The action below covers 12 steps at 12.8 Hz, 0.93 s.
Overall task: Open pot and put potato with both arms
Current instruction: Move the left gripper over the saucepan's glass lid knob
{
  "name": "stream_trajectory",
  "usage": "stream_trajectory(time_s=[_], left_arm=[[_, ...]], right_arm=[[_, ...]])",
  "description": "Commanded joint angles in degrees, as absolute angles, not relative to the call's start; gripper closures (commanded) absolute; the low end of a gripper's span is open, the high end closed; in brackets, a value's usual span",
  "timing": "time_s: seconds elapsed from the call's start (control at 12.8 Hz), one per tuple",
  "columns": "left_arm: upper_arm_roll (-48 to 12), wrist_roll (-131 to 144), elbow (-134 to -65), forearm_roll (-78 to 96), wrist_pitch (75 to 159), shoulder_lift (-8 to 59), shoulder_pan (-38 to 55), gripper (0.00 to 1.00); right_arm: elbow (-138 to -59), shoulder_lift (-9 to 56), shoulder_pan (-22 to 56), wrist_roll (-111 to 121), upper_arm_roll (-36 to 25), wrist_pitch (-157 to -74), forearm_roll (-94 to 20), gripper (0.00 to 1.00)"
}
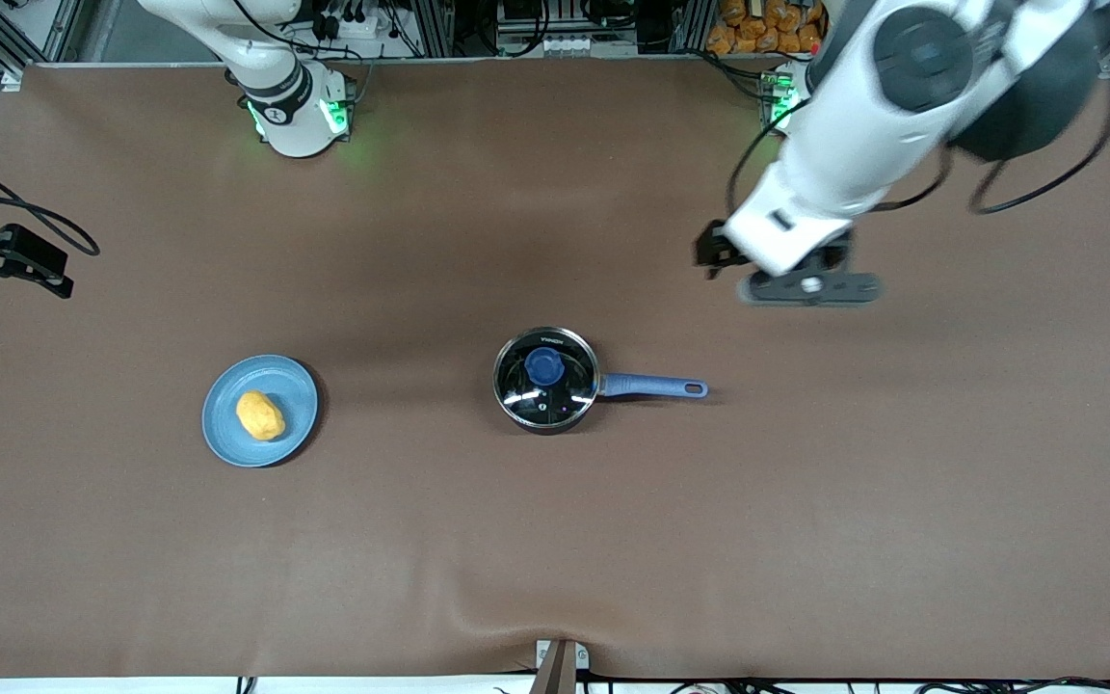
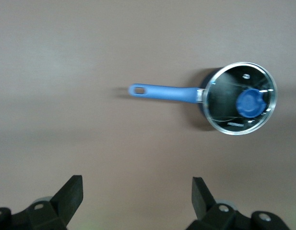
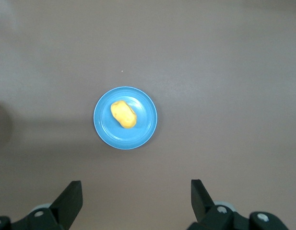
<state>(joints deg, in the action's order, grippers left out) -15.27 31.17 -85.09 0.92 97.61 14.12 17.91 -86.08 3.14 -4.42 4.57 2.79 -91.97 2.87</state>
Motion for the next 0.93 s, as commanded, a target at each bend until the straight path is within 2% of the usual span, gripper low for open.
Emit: stream_trajectory(time_s=[0.0, 0.16, 0.31, 0.47, 0.62, 0.86], left_arm=[[-14.42, 38.1, -78.25, 0.97, 101.58, 22.99, 24.22, 0.0], [-13.01, 46.73, -72.18, 0.97, 104.14, 30.81, 28.63, 0.0], [-9.6, 48.42, -71.72, 0.88, 108.87, 34.0, 32.93, 0.0], [-2.15, 53.16, -71.54, 0.53, 114.32, 37.52, 40.92, 0.0], [4.19, 53.44, -71.63, 0.62, 116.19, 39.63, 46.91, 0.0], [4.75, 53.26, -71.8, 0.7, 120.04, 40.95, 47.46, 0.0]], right_arm=[[-86.31, 2.55, -5.71, 4.39, 3.96, -92.02, 3.87, 0.0], [-86.22, 2.55, -5.71, 4.39, 3.96, -91.76, 3.87, 0.0], [-86.31, 2.55, -5.71, 4.39, 3.96, -92.02, 3.87, 0.0], [-86.31, 2.55, -5.71, 4.39, 3.96, -91.85, 3.87, 0.0], [-86.31, 2.64, -5.71, 4.39, 3.96, -92.02, 3.87, 0.0], [-86.4, 2.64, -5.89, 4.39, 3.96, -91.93, 3.87, 0.0]])
